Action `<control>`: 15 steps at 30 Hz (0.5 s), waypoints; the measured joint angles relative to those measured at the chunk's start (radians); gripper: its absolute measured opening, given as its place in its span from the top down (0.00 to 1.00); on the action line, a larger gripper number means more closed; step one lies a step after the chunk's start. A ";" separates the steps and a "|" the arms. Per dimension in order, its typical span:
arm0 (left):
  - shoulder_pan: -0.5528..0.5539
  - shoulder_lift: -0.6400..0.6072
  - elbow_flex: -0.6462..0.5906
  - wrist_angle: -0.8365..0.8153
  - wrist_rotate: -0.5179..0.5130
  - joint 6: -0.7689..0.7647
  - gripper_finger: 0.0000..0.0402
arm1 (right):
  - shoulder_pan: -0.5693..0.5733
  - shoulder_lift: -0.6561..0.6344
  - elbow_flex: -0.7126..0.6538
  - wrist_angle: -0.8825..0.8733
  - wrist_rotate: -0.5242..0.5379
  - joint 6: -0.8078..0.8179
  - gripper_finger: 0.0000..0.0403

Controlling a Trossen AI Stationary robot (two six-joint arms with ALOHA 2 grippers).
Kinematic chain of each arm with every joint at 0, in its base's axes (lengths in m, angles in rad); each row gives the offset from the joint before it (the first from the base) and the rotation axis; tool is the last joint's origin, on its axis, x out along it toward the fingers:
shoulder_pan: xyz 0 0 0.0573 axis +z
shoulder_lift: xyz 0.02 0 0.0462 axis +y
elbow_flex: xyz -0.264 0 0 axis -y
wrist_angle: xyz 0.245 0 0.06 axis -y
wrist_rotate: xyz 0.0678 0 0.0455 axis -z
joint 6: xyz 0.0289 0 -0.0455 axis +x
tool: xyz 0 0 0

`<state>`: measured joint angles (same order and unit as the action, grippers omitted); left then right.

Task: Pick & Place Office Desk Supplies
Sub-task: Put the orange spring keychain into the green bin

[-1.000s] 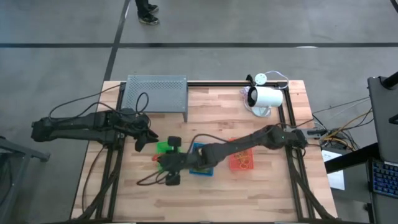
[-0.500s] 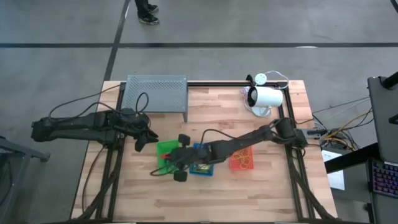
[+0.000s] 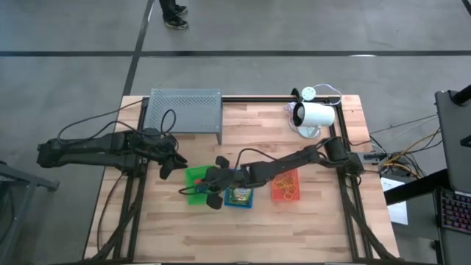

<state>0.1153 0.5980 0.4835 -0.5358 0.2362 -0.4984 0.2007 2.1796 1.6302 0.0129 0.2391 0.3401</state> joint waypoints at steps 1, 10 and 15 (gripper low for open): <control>0.000 0.000 0.000 0.000 0.000 0.000 0.66 | 0.000 0.000 0.001 -0.002 -0.001 0.000 0.89; 0.000 0.000 0.000 0.000 0.000 0.000 0.66 | -0.008 0.016 0.004 -0.009 -0.010 0.037 0.89; 0.000 0.000 0.000 0.000 0.000 0.000 0.66 | -0.015 0.088 0.052 -0.017 -0.031 0.050 0.89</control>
<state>0.1153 0.5980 0.4835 -0.5356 0.2361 -0.4983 0.1853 2.2674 1.6821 -0.0036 0.2083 0.3904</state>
